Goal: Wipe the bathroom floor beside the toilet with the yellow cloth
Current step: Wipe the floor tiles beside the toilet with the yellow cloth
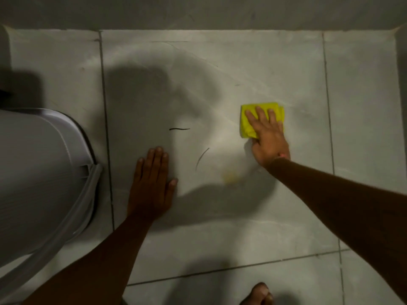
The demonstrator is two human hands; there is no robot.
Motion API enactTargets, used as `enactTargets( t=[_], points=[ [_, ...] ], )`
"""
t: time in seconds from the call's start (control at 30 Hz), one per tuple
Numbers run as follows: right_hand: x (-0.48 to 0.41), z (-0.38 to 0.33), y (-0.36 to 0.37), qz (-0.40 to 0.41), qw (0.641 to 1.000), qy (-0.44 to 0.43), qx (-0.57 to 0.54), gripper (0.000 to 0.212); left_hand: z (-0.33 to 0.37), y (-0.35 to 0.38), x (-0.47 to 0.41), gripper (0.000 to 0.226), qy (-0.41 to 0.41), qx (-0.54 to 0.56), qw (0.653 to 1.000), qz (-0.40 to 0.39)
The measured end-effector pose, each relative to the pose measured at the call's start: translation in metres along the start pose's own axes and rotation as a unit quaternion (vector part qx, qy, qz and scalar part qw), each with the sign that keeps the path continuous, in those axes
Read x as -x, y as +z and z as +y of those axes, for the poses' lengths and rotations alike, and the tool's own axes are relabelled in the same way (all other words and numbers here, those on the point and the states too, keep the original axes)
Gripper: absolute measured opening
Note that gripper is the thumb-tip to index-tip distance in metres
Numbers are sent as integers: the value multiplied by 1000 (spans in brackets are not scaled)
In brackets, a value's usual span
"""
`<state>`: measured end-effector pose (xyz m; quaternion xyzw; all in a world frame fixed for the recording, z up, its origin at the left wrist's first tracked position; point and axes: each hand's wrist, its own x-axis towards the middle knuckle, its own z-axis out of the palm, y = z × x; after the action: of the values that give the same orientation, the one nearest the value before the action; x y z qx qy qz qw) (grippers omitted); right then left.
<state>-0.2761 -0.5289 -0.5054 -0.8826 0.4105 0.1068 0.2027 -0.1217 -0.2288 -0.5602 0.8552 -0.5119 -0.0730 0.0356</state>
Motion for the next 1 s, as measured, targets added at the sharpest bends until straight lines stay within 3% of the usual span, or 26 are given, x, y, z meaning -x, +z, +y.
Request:
enactTargets(
  t=[0.13,0.17,0.27,0.33,0.4,0.47,0.5,0.53,0.6,0.67,0.7,0.77,0.8,0.87,0.9,0.93,1.0],
  points=[
    [-43,-12,-14,30,979,196,-53,76,1,-1,1,69,-3,1,1000,-2],
    [-54,-22,-15,15,983,177,-40,77,1,1,1,69,-2,3,1000,1],
    [-18,-19,-1,-14,999,-31,19,84,1,2,1,70,2,-1,1000,10],
    [34,6,4,-32,999,-43,-5,84,-1,-2,1,70,-2,-1,1000,4],
    [34,17,5,-5,998,60,-20,78,-2,-6,1,70,-6,0,1000,-1],
    [-14,-1,2,43,972,221,-65,76,-2,-6,1,71,-4,-1,1000,1],
    [-36,-18,-1,44,961,260,-82,77,-3,-4,1,71,-2,1,1000,3],
    [-49,-33,1,41,967,242,-65,78,-3,-2,2,72,-1,3,1000,6],
    [-43,-53,19,30,999,36,20,80,-3,-1,3,74,-12,4,1000,7],
    [-4,-51,29,-9,984,-171,54,84,-6,-4,3,75,-23,5,1000,-1],
    [12,-40,28,-27,976,-210,49,84,-5,-7,3,75,-24,9,1000,-5],
    [5,-30,24,-2,989,-145,10,79,-4,-8,1,75,-25,13,1000,-6],
    [-10,-39,19,22,998,-42,-30,76,-3,-7,1,76,-29,13,999,-7],
    [-50,-77,16,61,982,152,-89,74,-2,-3,2,79,-40,9,999,-3],
    [-58,-100,17,56,981,166,-79,73,-2,-2,3,81,-46,3,999,-3],
    [-57,-119,23,40,993,97,-49,73,-2,-1,5,82,-50,0,999,-5],
    [-32,-127,40,-18,986,-158,45,75,-3,-1,5,83,-51,2,999,-7]
  ],
)
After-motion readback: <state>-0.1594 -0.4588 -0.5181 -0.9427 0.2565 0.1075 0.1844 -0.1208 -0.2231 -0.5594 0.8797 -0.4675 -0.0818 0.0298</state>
